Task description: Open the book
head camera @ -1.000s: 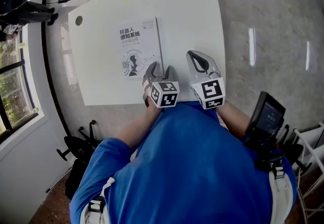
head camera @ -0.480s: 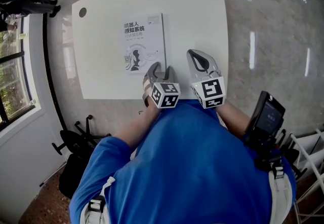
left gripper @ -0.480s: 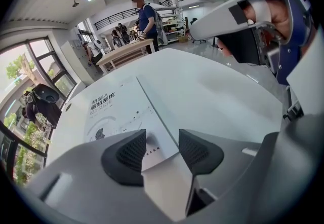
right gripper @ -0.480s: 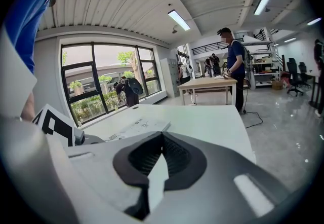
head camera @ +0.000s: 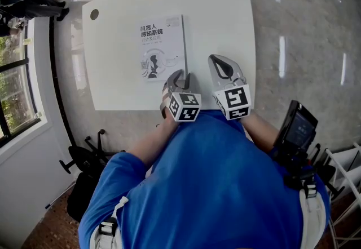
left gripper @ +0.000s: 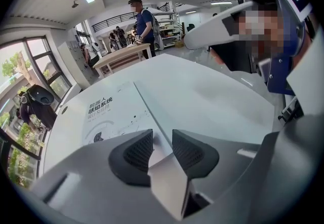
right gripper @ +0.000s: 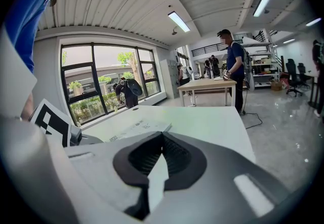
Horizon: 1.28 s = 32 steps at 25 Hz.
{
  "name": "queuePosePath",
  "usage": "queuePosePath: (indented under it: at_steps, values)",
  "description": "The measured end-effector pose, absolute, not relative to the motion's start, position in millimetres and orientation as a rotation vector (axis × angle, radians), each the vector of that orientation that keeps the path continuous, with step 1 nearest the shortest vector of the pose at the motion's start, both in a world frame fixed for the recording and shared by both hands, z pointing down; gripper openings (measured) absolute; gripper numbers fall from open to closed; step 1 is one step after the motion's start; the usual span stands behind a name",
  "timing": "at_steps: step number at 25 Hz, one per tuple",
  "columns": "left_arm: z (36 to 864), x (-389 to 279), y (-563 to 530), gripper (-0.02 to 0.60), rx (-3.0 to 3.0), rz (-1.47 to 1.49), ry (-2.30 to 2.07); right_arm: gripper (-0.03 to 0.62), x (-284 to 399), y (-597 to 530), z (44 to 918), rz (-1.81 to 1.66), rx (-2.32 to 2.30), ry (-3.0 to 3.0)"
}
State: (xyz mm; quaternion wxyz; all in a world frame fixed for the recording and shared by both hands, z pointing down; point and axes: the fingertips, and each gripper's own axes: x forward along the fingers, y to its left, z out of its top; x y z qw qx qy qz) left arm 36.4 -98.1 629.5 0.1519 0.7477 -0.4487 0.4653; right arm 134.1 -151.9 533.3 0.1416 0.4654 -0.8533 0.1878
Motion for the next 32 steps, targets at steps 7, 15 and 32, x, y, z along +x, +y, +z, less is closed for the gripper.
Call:
queuePosePath:
  at_steps: [7,15,32]
  values:
    - [623.2,42.0,-101.6,0.020,2.190,1.299,-1.291,0.003,134.4,-152.4,534.1,0.544,1.347,-2.464]
    - [615.2,40.0,-107.5,0.011,2.204,1.245,-1.282,0.003,132.8,-154.6,534.1,0.535,1.342,-2.464]
    - [631.0,59.3,-103.7,0.079,2.310,1.376,-1.146,0.003,135.7,-157.2,537.0,0.539,1.350,-2.439]
